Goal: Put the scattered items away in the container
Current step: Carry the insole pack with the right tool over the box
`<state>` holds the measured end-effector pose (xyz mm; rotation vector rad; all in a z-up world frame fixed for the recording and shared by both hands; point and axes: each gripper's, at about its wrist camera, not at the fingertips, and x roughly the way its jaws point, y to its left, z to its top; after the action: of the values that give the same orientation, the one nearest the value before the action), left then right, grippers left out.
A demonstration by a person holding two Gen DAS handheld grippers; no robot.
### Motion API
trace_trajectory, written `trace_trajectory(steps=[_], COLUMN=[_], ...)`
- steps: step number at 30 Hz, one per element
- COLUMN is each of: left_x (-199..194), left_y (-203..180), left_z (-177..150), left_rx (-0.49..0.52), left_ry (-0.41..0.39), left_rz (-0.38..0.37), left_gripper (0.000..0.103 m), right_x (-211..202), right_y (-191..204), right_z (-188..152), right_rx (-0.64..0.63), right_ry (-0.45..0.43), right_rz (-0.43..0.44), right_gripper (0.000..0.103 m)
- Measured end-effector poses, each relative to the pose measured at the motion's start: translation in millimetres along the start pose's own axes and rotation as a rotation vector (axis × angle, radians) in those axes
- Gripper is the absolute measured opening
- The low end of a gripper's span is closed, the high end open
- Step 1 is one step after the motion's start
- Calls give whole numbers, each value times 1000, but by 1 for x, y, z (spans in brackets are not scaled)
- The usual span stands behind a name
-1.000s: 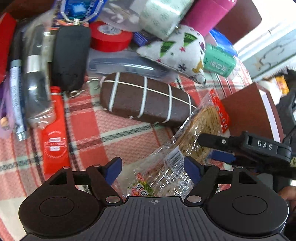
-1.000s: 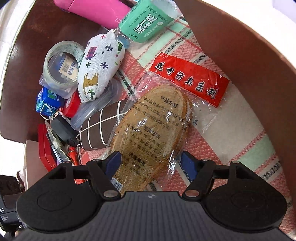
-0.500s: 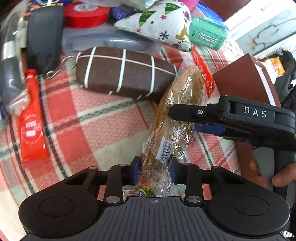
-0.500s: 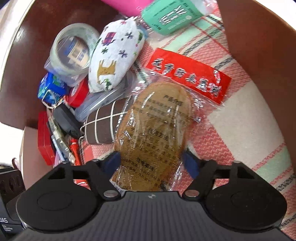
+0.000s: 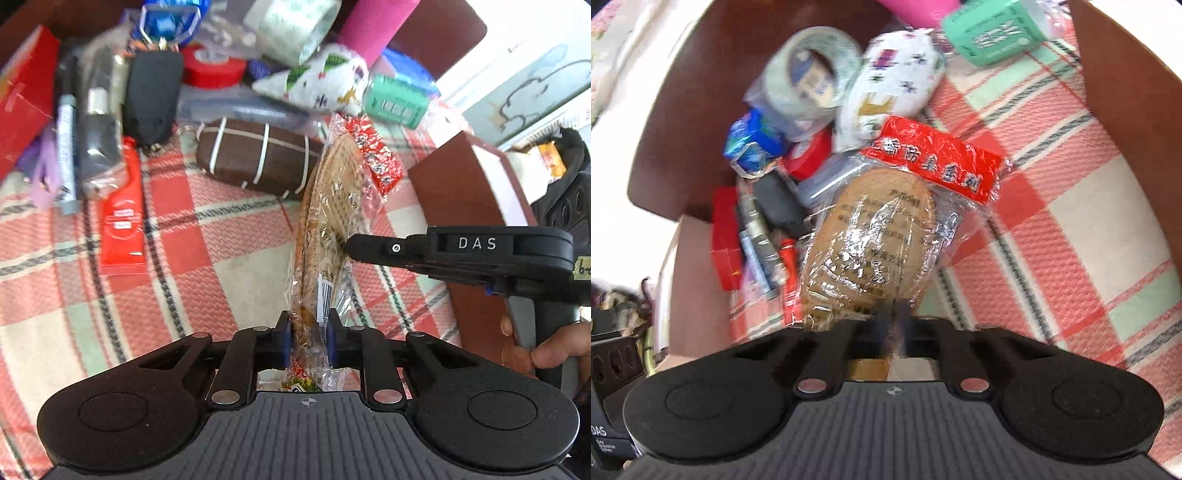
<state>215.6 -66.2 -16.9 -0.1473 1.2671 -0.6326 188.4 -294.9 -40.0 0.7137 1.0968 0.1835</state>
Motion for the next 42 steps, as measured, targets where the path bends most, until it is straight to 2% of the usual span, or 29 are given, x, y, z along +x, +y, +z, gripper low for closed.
trace_trajectory(steps=[6, 14, 23, 32, 42], left_x=[-41, -99, -163, -224, -290], left_y=[-6, -3, 17, 80, 184], left_z=[-17, -36, -56, -67, -65], left_rx=[5, -72, -128, -164, -154], left_ry=[-92, -252, -398, -518, -550], left_rz=[29, 85, 163, 194, 233], left_gripper=[13, 13, 13, 13, 13], right_x=[-13, -27, -24, 6, 63], right_y=[33, 83, 165, 265, 378], right_z=[-6, -3, -5, -16, -47], right_rx=[-96, -227, -397, -560, -645], right_ry=[-19, -20, 8, 10, 0], right_rz=[75, 197, 322, 377, 392], right_gripper=[2, 1, 1, 1, 1])
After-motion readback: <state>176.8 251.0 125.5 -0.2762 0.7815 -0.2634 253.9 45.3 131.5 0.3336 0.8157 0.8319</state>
